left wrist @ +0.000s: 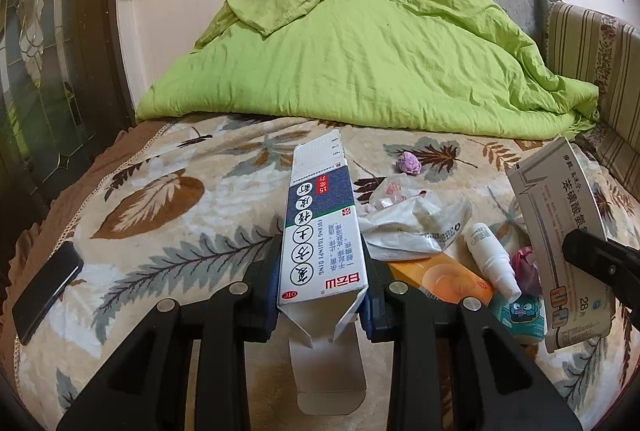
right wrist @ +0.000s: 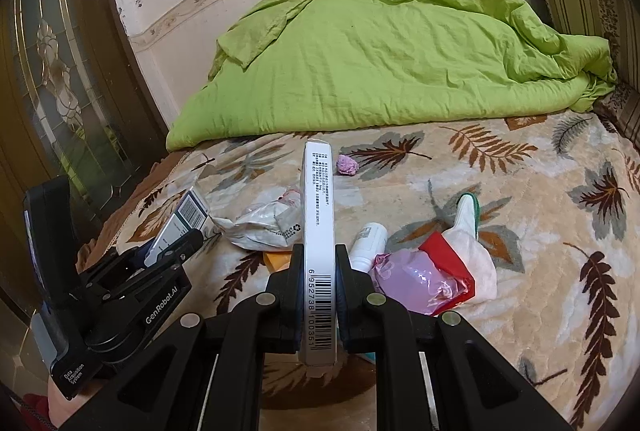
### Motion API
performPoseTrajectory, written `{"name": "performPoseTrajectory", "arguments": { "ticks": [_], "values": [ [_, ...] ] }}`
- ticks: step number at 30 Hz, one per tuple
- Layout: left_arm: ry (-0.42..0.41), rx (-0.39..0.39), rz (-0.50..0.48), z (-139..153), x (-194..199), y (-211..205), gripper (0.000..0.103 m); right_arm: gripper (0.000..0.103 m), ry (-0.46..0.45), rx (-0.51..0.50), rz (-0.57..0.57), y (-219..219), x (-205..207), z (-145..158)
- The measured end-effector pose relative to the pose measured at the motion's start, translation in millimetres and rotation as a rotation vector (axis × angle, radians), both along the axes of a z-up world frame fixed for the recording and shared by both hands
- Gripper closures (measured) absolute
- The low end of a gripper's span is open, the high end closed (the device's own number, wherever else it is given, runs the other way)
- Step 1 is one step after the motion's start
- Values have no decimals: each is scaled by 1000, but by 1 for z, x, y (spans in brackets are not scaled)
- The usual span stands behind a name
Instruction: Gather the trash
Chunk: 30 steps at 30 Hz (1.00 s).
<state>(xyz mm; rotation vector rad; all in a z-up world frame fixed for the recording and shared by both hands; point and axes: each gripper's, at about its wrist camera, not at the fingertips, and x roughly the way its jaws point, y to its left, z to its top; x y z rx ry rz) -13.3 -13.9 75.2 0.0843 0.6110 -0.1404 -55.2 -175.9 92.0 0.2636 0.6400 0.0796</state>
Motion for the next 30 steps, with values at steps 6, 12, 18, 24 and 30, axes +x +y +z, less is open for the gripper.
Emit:
{"name": "performPoseTrajectory", "arguments": {
  "ticks": [6, 12, 18, 24, 30],
  "values": [
    [-12, -7, -6, 3, -3, 2, 73, 89, -1, 0, 1, 0, 0, 0],
    [-68, 25, 24, 12, -9, 3, 73, 89, -2, 0, 3, 1, 0, 0],
    [-95, 50, 68, 16, -8, 11, 73, 89, -2, -1, 13, 5, 3, 1],
    [-121, 65, 101, 19, -9, 17, 73, 89, -1, -1, 21, 7, 3, -1],
    [-124, 72, 113, 19, -9, 20, 73, 89, 0, -5, 32, 13, 4, -2]
  ]
}}
